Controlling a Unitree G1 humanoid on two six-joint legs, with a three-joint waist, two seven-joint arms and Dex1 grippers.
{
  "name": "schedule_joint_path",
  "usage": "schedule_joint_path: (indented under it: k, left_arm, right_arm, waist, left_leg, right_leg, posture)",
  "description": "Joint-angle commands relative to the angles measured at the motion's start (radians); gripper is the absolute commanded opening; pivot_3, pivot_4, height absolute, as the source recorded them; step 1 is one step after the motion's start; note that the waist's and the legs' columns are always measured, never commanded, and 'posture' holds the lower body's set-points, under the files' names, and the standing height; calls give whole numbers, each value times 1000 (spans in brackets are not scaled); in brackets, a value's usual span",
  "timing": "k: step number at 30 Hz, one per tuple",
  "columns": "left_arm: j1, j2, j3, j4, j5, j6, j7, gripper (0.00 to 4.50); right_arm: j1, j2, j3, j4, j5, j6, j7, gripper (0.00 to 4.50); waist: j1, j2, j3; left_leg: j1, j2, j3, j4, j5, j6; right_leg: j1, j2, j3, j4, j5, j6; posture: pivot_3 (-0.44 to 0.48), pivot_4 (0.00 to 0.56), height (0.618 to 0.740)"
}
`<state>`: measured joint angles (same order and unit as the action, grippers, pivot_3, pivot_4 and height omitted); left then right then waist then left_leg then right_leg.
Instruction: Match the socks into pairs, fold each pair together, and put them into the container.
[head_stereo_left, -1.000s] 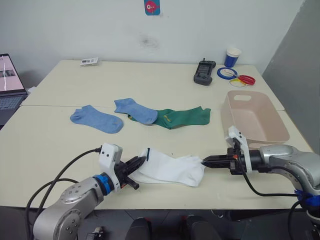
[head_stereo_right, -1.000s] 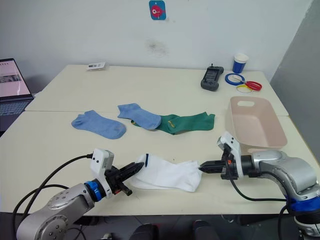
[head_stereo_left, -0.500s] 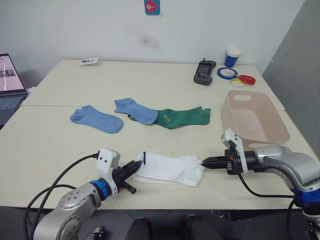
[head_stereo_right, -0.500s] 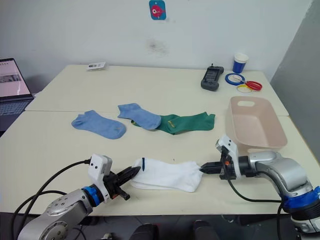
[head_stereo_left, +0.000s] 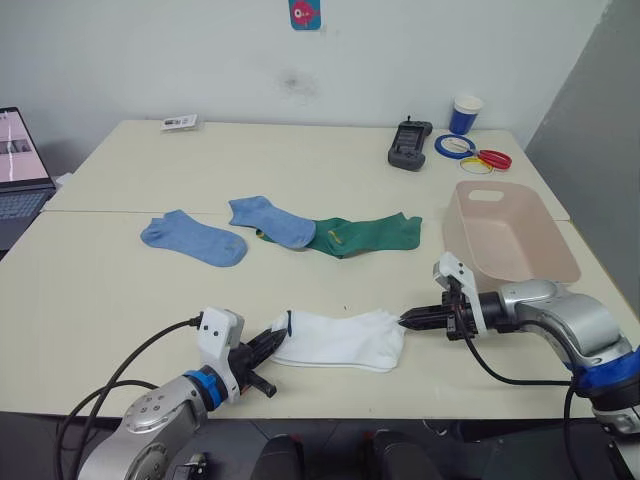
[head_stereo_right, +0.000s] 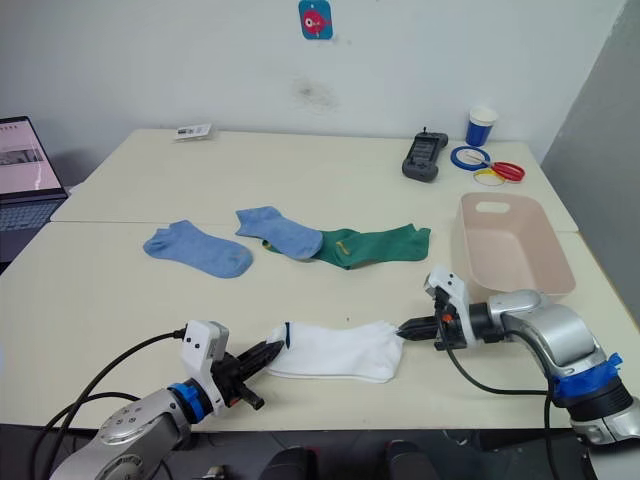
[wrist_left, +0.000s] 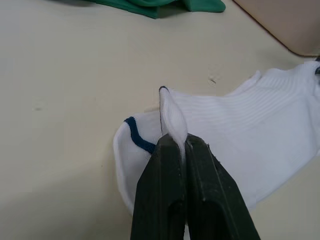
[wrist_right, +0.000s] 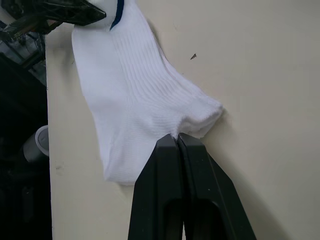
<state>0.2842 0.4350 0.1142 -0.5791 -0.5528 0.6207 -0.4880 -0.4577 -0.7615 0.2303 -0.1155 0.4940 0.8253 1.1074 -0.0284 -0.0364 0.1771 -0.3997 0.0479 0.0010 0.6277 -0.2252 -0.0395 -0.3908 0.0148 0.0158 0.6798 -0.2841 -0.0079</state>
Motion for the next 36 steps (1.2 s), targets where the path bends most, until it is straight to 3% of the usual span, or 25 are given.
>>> schedule_joint_path:
  k: [1, 20, 23, 26, 29, 31, 36]
  left_arm:
    - [22, -11, 4, -37, 9, -43, 6, 21]
    - [62, -12, -39, 103, 90, -177, -48, 21]
    - [69, -14, -26, 120, 89, -194, -57, 0]
    - [72, -12, 5, 127, 60, -195, -73, 628]
    - [76, 7, 61, 119, 24, -184, -87, 1567]
    - [71, 26, 105, 103, -22, -163, -104, 2197]
    - [15, 144, 214, 82, -162, -67, -187, 2197]
  right_arm:
    - [-28, 7, -4, 1, -2, -19, 23, 0]
    - [-23, 9, 14, 34, -59, -38, 40, 0]
    - [-19, 7, 7, 29, -55, -34, 37, 677]
    - [-15, 1, -23, 13, -33, -14, 29, 1661]
    - [-7, -9, -75, -21, 20, 30, 32, 2743]
    - [5, -15, -97, -50, 41, 38, 36, 2781]
    - [17, 24, -119, -176, 52, -2, -21, 2781]
  waist:
    - [0, 0, 0]
    - [0, 1, 0]
    - [0, 1, 0]
    - [0, 1, 0]
    - [0, 1, 1]
    - [0, 1, 1]
    - [0, 2, 1]
  left_leg:
    - [0, 0, 0, 0, 0, 0]
    - [0, 0, 0, 0, 0, 0]
    - [0, 0, 0, 0, 0, 0]
    - [0, 0, 0, 0, 0, 0]
    - [0, 1, 0, 0, 0, 0]
    - [0, 1, 0, 0, 0, 0]
    - [0, 1, -1, 0, 0, 0]
  right_leg:
    - [0, 0, 0, 0, 0, 0]
    - [0, 0, 0, 0, 0, -1]
    - [0, 0, 0, 0, 0, -1]
    - [0, 0, 0, 0, 0, -1]
    - [0, 0, 0, 0, 0, -1]
    - [-1, 0, 0, 0, 0, -1]
    - [-1, 0, -1, 0, -1, -1]
  posture:
    - [0, 150, 740]
    - [0, 150, 740]
    - [0, 150, 740]
    - [0, 150, 740]
    - [0, 150, 740]
    - [0, 150, 740]
    - [0, 150, 740]
